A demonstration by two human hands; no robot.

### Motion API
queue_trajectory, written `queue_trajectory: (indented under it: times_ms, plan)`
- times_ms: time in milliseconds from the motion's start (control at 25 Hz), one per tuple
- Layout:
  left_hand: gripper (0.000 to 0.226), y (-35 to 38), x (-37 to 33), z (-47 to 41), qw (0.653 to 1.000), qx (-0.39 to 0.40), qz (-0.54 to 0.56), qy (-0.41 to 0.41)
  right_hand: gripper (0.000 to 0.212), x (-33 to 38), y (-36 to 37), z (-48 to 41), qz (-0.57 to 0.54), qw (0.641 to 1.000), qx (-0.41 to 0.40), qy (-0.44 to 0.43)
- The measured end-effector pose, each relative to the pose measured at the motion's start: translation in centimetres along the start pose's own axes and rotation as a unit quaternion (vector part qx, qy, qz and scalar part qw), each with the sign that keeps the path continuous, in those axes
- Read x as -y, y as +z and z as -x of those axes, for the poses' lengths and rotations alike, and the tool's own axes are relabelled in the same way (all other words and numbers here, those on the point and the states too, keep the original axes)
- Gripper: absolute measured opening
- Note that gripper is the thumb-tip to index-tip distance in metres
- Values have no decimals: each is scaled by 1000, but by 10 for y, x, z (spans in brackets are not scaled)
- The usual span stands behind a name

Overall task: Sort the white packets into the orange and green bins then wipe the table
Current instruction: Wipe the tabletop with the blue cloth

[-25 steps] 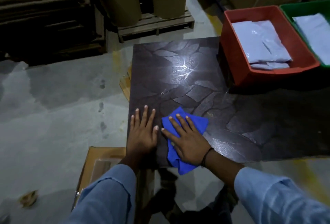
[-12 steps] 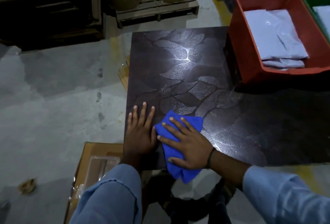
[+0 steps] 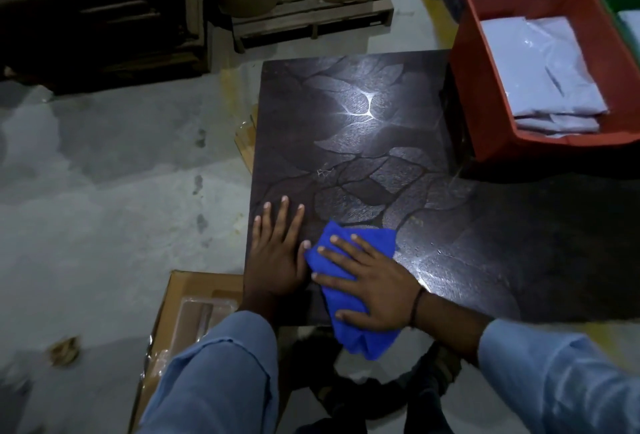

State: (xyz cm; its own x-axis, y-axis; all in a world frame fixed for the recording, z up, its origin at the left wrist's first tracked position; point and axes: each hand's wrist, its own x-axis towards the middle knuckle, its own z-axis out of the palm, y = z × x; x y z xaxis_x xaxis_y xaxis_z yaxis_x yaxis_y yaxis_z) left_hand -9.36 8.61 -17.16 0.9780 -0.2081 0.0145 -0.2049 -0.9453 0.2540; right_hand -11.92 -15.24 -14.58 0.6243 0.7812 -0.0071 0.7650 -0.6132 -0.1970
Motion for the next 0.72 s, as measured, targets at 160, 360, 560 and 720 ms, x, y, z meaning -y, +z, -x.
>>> queue_trajectory:
  times_ms: [160, 360, 560, 720]
  plan:
    - [66, -5, -2, -1, 1000, 17, -13, -5, 68, -54, -3, -3, 30, 992, -34, 120]
    - [67, -4, -3, -1, 1000, 20, -17, -9, 70, -9, 9, -24, 9, 955, -91, 282]
    - [67, -1, -2, -2, 1000, 15, -12, -4, 67, -32, -5, 6, 19, 999, -1, -32]
    - [68, -1, -2, -2, 1000, 10, -9, -7, 69, -51, 1, -19, 17, 930, -103, 353]
